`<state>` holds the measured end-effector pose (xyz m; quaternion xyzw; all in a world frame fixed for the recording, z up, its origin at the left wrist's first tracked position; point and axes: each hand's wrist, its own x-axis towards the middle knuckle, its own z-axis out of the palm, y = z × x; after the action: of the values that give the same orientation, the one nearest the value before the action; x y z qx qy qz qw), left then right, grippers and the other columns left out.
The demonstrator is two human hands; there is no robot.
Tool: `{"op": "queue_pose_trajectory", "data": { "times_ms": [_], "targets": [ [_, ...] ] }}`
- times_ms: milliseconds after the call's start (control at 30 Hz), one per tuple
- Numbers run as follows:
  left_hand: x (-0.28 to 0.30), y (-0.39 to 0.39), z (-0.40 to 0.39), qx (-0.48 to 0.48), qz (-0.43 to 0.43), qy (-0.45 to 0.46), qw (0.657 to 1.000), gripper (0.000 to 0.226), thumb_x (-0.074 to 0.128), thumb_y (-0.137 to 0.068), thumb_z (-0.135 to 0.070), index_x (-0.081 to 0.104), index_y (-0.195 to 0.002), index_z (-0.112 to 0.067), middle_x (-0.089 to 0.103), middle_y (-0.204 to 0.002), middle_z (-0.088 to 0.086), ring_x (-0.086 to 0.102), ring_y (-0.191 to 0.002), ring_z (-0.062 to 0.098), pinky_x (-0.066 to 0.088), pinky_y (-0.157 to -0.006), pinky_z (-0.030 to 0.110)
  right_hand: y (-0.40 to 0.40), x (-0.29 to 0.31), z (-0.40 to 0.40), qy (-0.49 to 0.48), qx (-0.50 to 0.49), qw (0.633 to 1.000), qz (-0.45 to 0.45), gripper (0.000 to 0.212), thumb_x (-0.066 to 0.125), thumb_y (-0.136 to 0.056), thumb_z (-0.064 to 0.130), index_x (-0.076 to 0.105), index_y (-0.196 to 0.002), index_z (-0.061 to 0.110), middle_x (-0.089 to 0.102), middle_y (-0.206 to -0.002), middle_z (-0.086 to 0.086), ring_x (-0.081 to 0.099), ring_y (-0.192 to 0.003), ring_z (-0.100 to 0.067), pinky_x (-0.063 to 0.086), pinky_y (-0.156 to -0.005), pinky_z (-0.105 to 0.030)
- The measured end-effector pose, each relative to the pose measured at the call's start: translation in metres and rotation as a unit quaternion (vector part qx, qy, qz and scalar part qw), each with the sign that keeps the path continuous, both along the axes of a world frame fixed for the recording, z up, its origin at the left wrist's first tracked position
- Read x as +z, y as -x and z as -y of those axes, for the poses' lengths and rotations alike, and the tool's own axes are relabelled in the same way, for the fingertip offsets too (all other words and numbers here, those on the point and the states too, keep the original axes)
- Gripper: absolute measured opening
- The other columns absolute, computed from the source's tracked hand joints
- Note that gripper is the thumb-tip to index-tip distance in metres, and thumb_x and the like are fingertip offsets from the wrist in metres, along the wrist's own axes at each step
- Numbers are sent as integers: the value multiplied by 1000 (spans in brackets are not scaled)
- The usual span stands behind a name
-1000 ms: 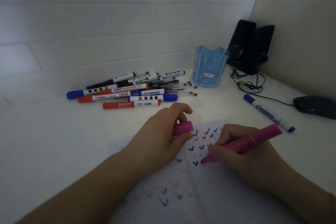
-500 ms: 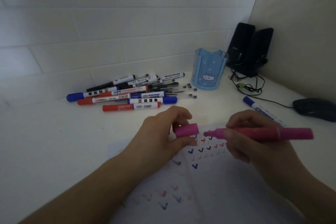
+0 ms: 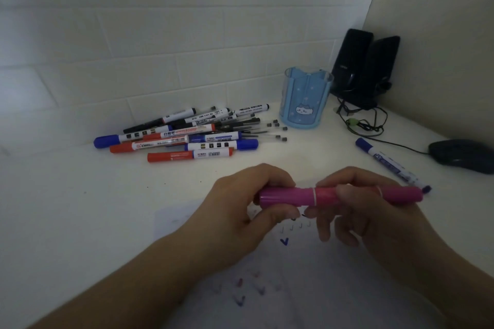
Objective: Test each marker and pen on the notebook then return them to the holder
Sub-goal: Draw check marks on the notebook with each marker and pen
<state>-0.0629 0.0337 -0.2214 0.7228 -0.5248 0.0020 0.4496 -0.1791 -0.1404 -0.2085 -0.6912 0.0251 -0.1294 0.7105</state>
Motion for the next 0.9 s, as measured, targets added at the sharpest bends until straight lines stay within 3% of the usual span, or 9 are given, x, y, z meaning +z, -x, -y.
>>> {"op": "queue_pose_trajectory", "data": {
  "times_ms": [167,300,400,467,533,600,700,800,900],
  "targets": [
    [5,15,-2,-25,-42,40,998,14,48,-85,-46,41,-97,-45,52,-105,-16,55,-85,14,50,-69,23,3,2,-12,0,12,999,49,43,75,-67,50,71,-92,15,70,-73,-16,61,-49,-37,39,-44,-22],
    [6,18,-3,-30,-42,73,996,14,50,-87,-38,43,-98,-35,53,-94,-10,54,-74,13,44,-59,13,7,3,-18,34,-16,997,66,40,71,-69,55,71,-91,22,66,-59,-13,54,-41,-41,38,-45,-21],
    [6,17,-1,-25,-51,52,997,16,55,-84,-44,44,-95,-39,58,-92,-11,57,-72,14,47,-58,19,4,6,-13,48,17,998,41,40,74,-66,55,70,-89,23,66,-61,-15,54,-42,-39,37,-44,-21],
    [6,15,0,-15,-56,34,998,24,58,-80,-51,46,-97,-39,62,-93,-12,60,-74,13,49,-61,26,3,14,1,-7,68,997,-19,45,78,-60,46,70,-92,16,66,-66,-16,56,-45,-31,35,-44,-20],
    [7,12,-1,-2,-72,32,997,27,60,-76,-53,48,-96,-40,63,-94,-14,62,-75,12,53,-65,29,5,20,16,-95,148,983,-57,59,70,-68,45,63,-110,4,64,-71,-19,55,-49,-26,30,-45,-21],
    [7,7,-2,2,-71,42,997,26,61,-76,-51,50,-96,-39,62,-95,-17,62,-79,11,54,-70,27,7,21,23,-129,167,976,-61,58,68,-75,43,61,-113,0,63,-69,-16,56,-47,-22,29,-45,-20],
    [6,7,-3,-15,-80,32,996,21,59,-79,-49,50,-93,-37,61,-92,-11,60,-75,12,52,-65,25,9,15,25,-69,149,985,-58,37,71,-77,32,66,-101,4,64,-62,-14,55,-39,-18,37,-40,-14],
    [4,10,-3,-47,-104,11,993,16,48,-86,-50,48,-97,-39,60,-81,-5,55,-66,7,47,-61,20,10,16,22,35,170,982,-80,25,64,-83,29,65,-101,12,66,-70,-13,53,-42,-18,36,-41,-16],
    [4,12,-7,-27,-127,23,991,27,29,-90,-62,44,-102,-43,57,-76,5,49,-60,5,42,-58,17,11,13,12,64,157,984,-58,19,61,-83,30,66,-96,16,57,-60,-4,40,-41,-11,33,-42,-16]
  ]
}}
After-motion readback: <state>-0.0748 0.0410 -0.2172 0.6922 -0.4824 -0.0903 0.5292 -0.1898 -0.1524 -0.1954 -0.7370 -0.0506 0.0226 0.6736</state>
